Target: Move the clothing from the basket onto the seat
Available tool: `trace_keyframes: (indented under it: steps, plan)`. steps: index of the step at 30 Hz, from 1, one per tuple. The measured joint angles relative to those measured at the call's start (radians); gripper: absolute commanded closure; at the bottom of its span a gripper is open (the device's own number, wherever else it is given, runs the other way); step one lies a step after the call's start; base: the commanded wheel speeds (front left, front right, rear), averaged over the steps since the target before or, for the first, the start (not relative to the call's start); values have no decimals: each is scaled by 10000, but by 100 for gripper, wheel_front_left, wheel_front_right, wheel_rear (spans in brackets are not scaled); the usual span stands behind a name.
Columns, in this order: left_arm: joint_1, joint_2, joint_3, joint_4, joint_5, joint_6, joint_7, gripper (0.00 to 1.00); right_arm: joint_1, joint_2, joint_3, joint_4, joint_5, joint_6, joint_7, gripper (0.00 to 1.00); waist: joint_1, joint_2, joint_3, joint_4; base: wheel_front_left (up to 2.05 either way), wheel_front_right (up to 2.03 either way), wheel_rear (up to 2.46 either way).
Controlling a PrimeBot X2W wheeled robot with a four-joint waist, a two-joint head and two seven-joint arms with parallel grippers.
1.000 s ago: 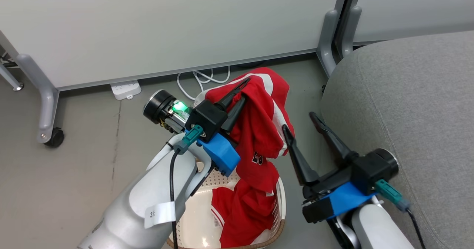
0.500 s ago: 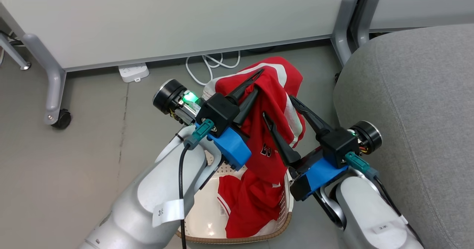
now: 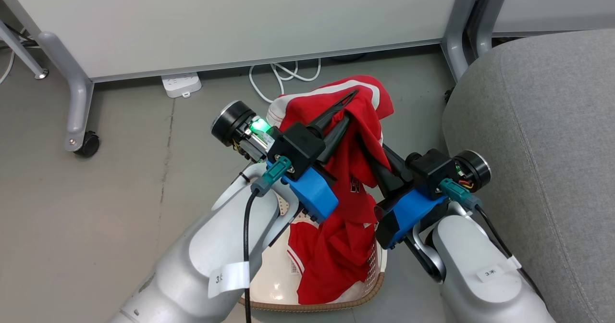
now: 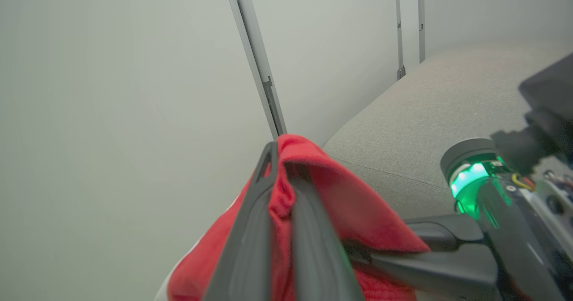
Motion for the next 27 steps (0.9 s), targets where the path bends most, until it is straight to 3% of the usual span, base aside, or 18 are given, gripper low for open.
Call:
trace_keyframes:
  steps: [23, 24, 25, 27]
  plan:
    - [-1, -33, 86, 56, 111, -109, 0, 100, -5, 0, 31, -148, 245, 0, 0, 100, 0, 0, -26, -45, 0, 0, 0]
    - [0, -33, 121, 40, 121, -107, 0, 14, -5, 0, 23, -165, 245, 0, 0, 100, 0, 0, -20, -49, 0, 0, 0]
    - [0, -33, 155, 36, 150, -71, -2, 0, -5, 0, 6, -186, 247, 0, 0, 100, 0, 0, -15, -53, 0, 0, 0]
    - [4, -35, 153, 119, 176, -67, -12, 0, -5, 0, -29, -217, 261, 0, 0, 100, 0, 0, -8, -63, 0, 0, 0]
